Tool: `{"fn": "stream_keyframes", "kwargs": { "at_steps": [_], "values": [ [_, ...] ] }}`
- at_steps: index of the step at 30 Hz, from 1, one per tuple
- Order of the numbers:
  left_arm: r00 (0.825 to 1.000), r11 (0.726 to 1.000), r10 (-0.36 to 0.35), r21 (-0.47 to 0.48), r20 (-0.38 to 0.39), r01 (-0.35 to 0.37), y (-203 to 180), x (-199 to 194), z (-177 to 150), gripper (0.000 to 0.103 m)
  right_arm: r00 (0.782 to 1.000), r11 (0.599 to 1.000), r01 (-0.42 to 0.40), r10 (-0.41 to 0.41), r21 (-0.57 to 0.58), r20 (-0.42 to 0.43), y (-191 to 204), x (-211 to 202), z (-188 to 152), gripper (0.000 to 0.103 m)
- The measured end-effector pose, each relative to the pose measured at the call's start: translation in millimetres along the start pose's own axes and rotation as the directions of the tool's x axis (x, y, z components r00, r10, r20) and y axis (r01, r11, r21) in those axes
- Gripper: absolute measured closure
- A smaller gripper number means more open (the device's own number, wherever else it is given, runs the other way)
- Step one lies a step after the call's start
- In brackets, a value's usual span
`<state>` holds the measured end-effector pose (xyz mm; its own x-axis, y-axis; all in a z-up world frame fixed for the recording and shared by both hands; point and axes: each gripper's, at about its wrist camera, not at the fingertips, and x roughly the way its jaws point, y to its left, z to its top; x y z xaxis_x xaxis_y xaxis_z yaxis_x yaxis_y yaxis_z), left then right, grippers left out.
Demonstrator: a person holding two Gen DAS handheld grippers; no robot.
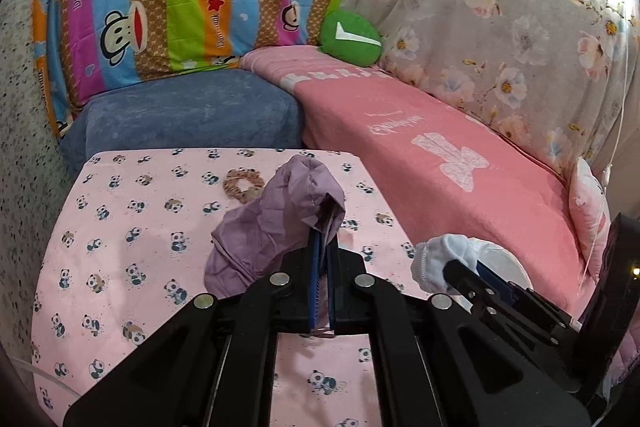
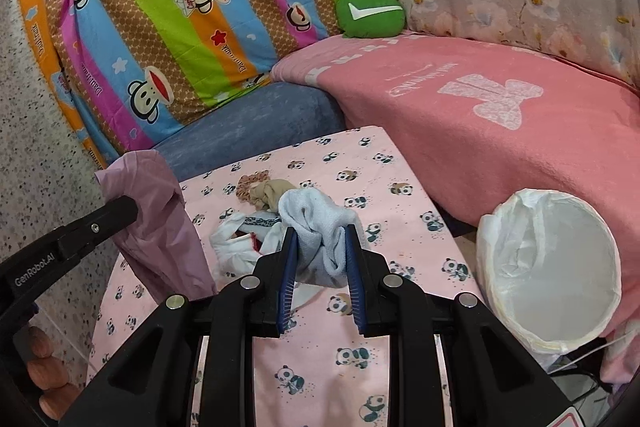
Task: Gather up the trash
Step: 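Grasp the purple cloth with the left tool while the right tool grasps the light blue sock, then carry both items over the white bin and open both tools to drop them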
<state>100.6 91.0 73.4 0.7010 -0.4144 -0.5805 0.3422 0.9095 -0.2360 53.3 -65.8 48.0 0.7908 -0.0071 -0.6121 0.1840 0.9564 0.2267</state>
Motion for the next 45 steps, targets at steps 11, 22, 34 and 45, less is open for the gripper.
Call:
{"fn": "stream_keyframes", "kwargs": {
  "at_steps": [11,22,34,45],
  "values": [
    [0.991,0.984,-0.131,0.115,-0.029,0.133,-87.5,12.2,-4.9,0.1,0.994,0.989,0.1,-0.103,0.112,0.029,-79.0,-28.9,-6.0,0.08],
    [0.971,0.95,-0.216,0.206,-0.098,0.232,-174.2,45.2,-18.3,0.1,0.978,0.948,0.2,-0.21,0.246,0.012,-169.7,-41.2,-22.0,0.08],
    [0.955,0.922,-0.258,0.256,-0.147,0.289,-233.5,80.8,-28.5,0.099,0.964,0.914,0.261,-0.263,0.31,-0.034,-230.3,-31.6,-36.2,0.079],
    [0.975,0.947,-0.185,0.241,-0.125,0.211,-230.1,92.1,-32.6,0.037,0.955,0.908,0.29,-0.295,0.303,-0.028,-237.1,-23.5,-31.9,0.057]
  ]
}}
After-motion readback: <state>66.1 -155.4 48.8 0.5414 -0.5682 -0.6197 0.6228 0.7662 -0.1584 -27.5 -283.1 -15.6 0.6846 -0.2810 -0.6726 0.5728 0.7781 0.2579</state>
